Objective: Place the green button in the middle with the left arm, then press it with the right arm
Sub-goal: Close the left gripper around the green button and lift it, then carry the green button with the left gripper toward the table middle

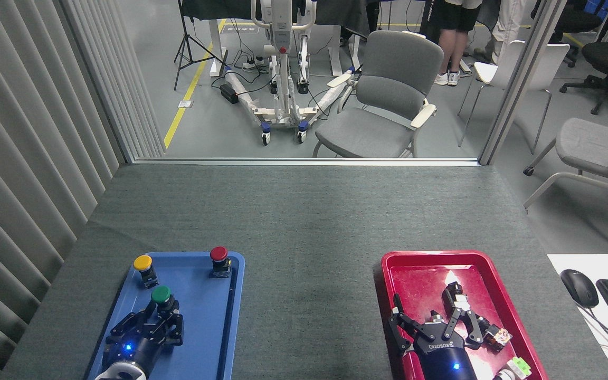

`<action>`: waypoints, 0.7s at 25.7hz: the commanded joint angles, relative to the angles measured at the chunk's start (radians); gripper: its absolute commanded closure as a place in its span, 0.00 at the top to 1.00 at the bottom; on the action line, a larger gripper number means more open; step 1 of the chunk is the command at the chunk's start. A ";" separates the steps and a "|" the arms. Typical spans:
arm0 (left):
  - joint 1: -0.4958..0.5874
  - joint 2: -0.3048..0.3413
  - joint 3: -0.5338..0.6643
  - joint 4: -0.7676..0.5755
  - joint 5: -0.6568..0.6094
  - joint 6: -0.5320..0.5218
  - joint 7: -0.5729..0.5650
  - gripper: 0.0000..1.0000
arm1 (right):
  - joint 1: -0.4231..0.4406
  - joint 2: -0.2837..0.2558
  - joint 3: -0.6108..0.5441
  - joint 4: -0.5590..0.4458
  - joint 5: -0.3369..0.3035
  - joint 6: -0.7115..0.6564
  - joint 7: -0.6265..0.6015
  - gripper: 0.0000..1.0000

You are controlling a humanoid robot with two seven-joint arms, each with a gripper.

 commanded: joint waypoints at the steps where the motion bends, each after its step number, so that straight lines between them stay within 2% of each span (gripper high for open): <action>1: -0.001 0.003 -0.021 0.001 0.000 -0.001 -0.001 0.14 | 0.001 0.000 -0.001 0.001 0.000 0.001 0.000 1.00; 3: 0.000 0.010 -0.026 -0.001 -0.005 -0.015 0.001 0.01 | 0.001 0.001 -0.002 0.001 -0.002 0.001 0.001 1.00; 4: 0.003 0.014 -0.032 -0.002 -0.008 -0.030 0.001 0.00 | 0.001 0.001 -0.002 0.001 -0.002 0.003 0.001 1.00; 7: 0.012 0.015 -0.064 -0.045 -0.014 -0.097 0.001 0.00 | 0.000 0.003 -0.005 0.001 -0.003 0.003 0.004 1.00; 12: 0.101 0.032 -0.175 -0.323 -0.017 -0.277 0.055 0.00 | -0.002 0.003 -0.002 0.001 -0.003 0.004 0.009 1.00; 15: 0.103 0.014 -0.262 -0.355 -0.017 -0.281 0.065 0.00 | 0.000 0.003 -0.002 0.001 -0.003 0.004 0.024 1.00; 18: 0.072 -0.048 -0.359 -0.326 -0.026 -0.274 0.062 0.00 | -0.002 0.001 -0.002 0.001 -0.003 0.003 0.024 1.00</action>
